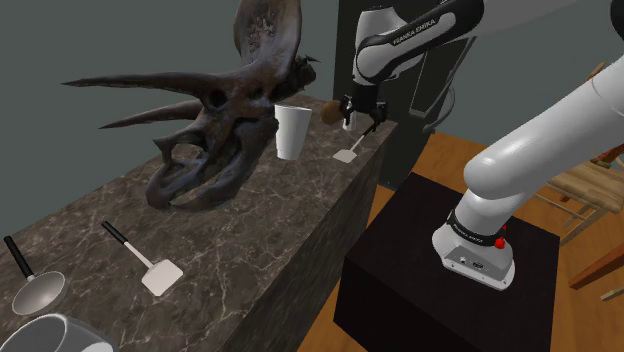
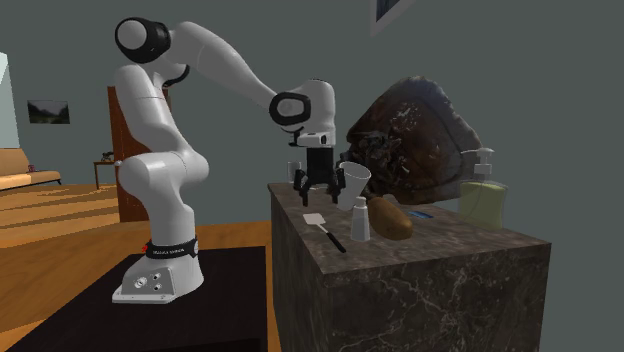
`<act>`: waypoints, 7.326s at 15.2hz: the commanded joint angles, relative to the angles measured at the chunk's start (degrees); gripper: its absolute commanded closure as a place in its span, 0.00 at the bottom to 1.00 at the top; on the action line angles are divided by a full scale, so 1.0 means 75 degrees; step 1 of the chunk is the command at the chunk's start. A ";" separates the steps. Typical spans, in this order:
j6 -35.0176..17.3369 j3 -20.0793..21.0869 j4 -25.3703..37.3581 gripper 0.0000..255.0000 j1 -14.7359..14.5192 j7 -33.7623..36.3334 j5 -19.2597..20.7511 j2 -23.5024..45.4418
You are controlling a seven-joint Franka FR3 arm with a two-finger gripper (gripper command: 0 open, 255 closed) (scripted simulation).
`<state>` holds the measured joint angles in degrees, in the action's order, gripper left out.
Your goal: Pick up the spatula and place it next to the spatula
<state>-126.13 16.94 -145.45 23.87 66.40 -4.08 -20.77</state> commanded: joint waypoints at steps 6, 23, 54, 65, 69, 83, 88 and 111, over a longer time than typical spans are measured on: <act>-0.1054 0.0188 -0.0244 0.00 0.0437 0.1097 0.0362 0.0777; -0.1362 0.0216 -0.0350 1.00 0.0471 0.1154 0.0439 0.0986; 0.0782 0.1490 0.0511 1.00 -0.0646 0.2858 -0.0543 -0.0366; 0.0959 0.3233 0.1574 1.00 -0.1210 0.5215 -0.0625 0.0472; 0.1017 0.3946 0.2206 1.00 -0.1264 0.6232 -0.0296 0.1118; 0.2107 0.5088 0.5629 1.00 -0.3163 1.0629 0.3115 0.5307; 0.2101 0.4857 0.5995 1.00 -0.3731 1.1049 0.3551 0.5898; 0.1249 0.4528 0.5473 0.00 -0.3938 1.1396 0.4064 0.6411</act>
<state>-116.76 50.90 -104.41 -5.66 151.87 26.40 27.31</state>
